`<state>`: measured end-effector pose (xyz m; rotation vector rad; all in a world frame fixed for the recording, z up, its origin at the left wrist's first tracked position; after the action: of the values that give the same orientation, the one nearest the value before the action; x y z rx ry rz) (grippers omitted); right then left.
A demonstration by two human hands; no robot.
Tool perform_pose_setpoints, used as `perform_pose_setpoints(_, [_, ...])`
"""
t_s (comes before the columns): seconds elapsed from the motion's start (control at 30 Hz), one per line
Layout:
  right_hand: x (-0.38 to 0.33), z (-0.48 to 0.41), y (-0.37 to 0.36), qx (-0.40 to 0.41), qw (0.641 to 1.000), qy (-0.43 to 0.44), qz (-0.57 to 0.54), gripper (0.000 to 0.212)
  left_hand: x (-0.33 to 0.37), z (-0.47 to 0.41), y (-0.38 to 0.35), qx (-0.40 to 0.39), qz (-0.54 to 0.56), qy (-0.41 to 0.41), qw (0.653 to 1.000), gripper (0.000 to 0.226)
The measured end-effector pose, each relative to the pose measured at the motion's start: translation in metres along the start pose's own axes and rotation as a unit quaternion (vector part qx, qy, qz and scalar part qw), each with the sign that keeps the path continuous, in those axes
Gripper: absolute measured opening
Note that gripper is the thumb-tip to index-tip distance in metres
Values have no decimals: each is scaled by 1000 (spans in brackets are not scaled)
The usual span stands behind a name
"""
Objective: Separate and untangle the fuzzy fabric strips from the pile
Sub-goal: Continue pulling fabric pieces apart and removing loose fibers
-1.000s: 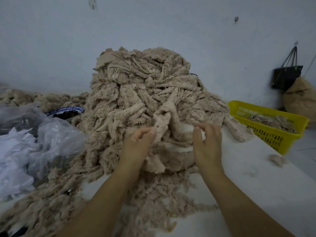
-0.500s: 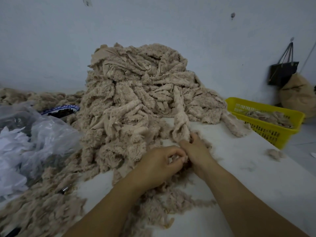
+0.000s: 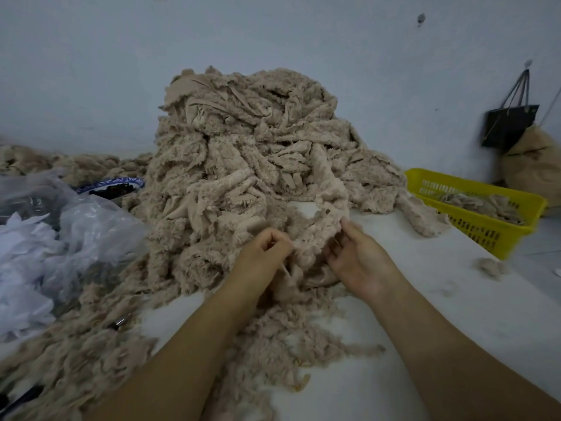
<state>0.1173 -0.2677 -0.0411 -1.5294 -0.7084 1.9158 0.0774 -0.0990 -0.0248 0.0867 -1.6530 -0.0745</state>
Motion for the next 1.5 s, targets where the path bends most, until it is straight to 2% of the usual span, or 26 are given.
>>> perform_pose_setpoints(0.07, [2,0,-1,10,999,17,30,13,0,-1,0,-4,53,5,999,22])
perform_pose_setpoints(0.13, [4,0,0,45,987,73,134,9,2,0,0,-7,60,-6,998,15])
perform_pose_setpoints(0.2, [4,2,-2,65,950,141,270,20,-1,-1,0,-4,45,-10,999,21])
perform_pose_setpoints(0.27, [6,7,-5,48,906,187,377,31,-3,-1,0,-4,27,-19,999,25])
perform_pose_setpoints(0.4, [17,15,-14,-45,838,195,508,32,-2,0,-1,-2,0,-52,999,16])
perform_pose_setpoints(0.5, [19,12,-14,-34,774,230,589,37,-4,-2,-1,5,-12,-53,998,12])
perform_pose_setpoints(0.57, [15,11,-14,-11,748,246,616,29,-6,-4,0,11,-12,-49,999,12])
perform_pose_setpoints(0.63, [9,11,-10,25,748,238,619,25,-8,-6,1,18,-1,-44,999,15])
perform_pose_setpoints(0.73, [2,12,-6,56,795,227,559,23,-10,-9,3,40,43,-5,998,26])
perform_pose_setpoints(0.77, [0,15,-7,48,809,243,532,24,-11,-9,4,40,59,5,997,28])
perform_pose_setpoints(0.83, [0,23,-16,0,813,285,508,28,-9,-8,3,34,83,12,996,25])
perform_pose_setpoints(0.93, [15,24,-23,-77,774,293,555,21,-7,-6,3,33,84,-3,996,14])
perform_pose_setpoints(1.0, [23,20,-21,-89,713,283,635,16,-6,-4,2,23,49,-24,998,13])
perform_pose_setpoints(1.03, [24,18,-20,-84,694,280,658,14,-7,-4,2,20,24,-38,999,13])
perform_pose_setpoints(1.07, [23,16,-18,-71,692,279,662,12,-7,-5,1,18,1,-52,999,13])
perform_pose_setpoints(1.1, [21,16,-17,-53,706,278,650,12,-8,-5,1,17,-17,-64,998,13])
perform_pose_setpoints(1.17, [16,16,-14,-9,764,260,590,20,-9,-7,0,24,-27,-67,997,16])
perform_pose_setpoints(1.23, [14,15,-11,17,840,201,504,32,-10,-9,4,42,-15,-40,998,22])
perform_pose_setpoints(1.33, [15,14,-8,23,913,104,395,49,-13,-11,9,79,13,2,997,27])
perform_pose_setpoints(1.4, [16,13,-9,33,936,70,343,53,-15,-13,9,87,56,29,994,25])
perform_pose_setpoints(1.5, [16,13,-12,27,923,99,370,43,-11,-14,3,85,167,89,978,16])
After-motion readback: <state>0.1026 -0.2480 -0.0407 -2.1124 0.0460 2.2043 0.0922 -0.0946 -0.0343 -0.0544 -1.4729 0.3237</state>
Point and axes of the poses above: each hand's wrist, its own z-axis away from the middle knuckle, its own y-axis out of the back of the hand, x = y × z, the point moved 2 cm from there along -z, towards the middle knuckle, and after that the axes turned 3 degrees about x, right-handed, at the moved point
